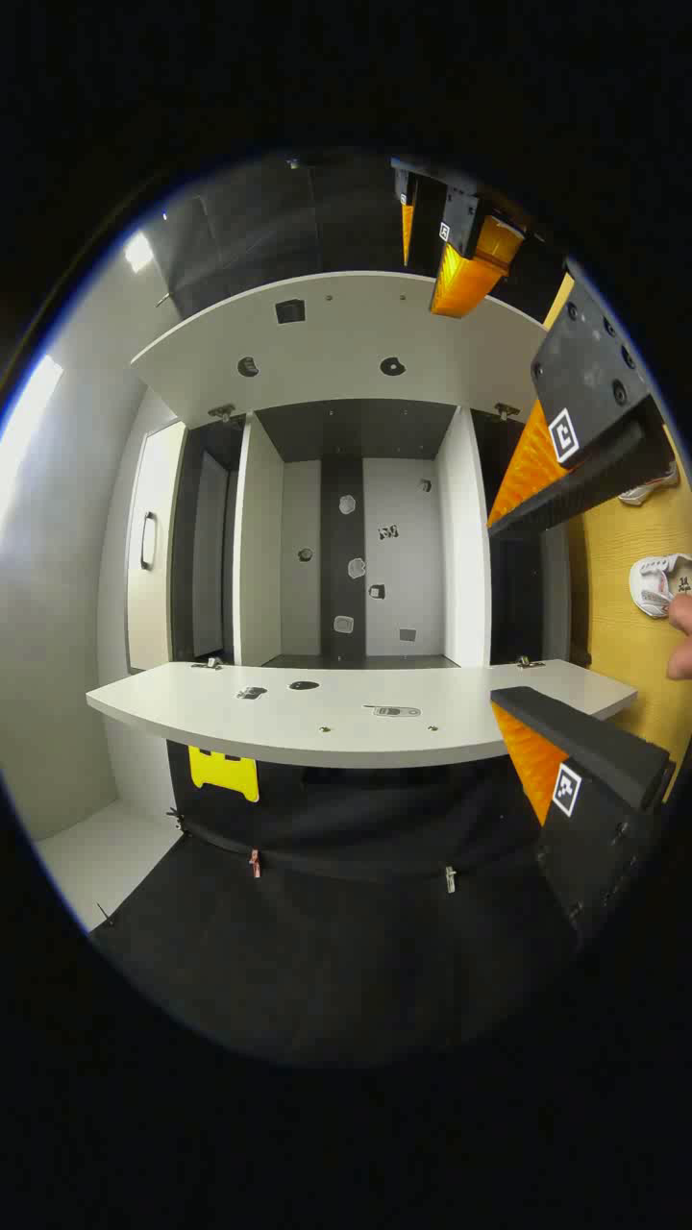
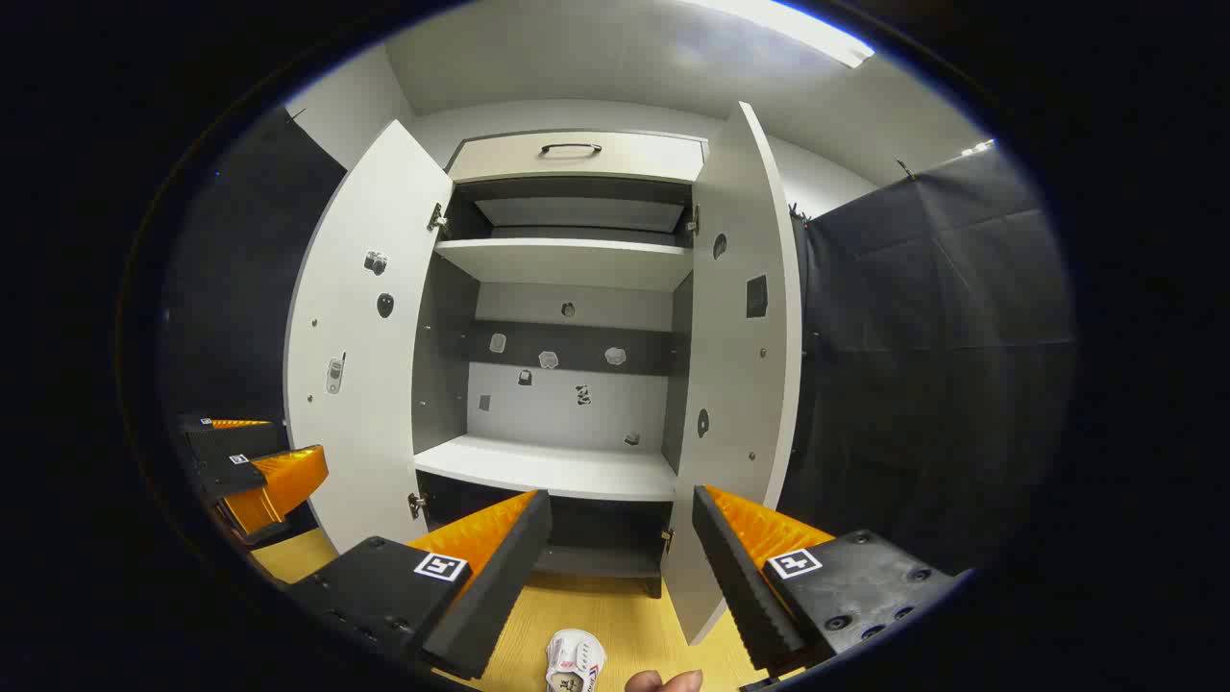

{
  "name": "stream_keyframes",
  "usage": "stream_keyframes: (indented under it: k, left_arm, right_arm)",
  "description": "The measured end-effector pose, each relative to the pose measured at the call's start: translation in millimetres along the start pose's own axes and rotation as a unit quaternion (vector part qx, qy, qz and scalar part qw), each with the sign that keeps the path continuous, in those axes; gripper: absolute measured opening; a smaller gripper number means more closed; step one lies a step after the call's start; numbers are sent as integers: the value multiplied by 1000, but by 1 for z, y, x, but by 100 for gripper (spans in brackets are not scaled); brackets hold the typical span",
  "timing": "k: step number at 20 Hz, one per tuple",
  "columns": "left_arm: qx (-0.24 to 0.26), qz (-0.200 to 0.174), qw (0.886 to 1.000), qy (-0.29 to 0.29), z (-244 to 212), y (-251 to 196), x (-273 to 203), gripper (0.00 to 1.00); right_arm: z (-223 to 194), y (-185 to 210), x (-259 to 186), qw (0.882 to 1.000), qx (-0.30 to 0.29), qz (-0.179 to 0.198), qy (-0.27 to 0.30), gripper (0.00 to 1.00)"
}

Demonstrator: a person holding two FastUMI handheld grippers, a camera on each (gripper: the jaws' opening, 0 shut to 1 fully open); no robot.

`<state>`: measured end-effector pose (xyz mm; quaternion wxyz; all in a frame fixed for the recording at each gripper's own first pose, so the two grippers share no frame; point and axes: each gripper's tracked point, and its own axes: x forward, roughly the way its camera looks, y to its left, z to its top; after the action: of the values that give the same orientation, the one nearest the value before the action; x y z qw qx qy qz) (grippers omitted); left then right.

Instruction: Grab one shoe with the right hand and put it into the shoe cabinet, grab the other shoe with the left hand and put it into the shoe cabinet; then close the right door with the right hand and the left door with the left hand.

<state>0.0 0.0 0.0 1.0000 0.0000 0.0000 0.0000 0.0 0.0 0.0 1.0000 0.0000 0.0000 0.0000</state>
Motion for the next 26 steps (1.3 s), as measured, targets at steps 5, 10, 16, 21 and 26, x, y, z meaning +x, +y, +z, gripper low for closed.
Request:
stream_keyframes:
  k: [5,10,16,21,26]
  left_arm:
    - [0,3,1000,2,-2,2,-1,97]
    - [3,4,1000,2,-1,2,-1,97]
    - [2,4,1000,-1,1,2,-2,97]
    - [5,9,1000,-4,0,4,-2,97]
    - [4,17,1000,-2,-6,7,-1,97]
  right_arm:
    - [-2,4,0,1000,5,9,7,97]
    - [-2,3,-2,1000,4,10,6,97]
    - [-6,4,-3,1000,6,17,13,97]
    - [-24,13,-5,999,17,29,43,97]
    - [-85,32,-19,990,28,56,126,97]
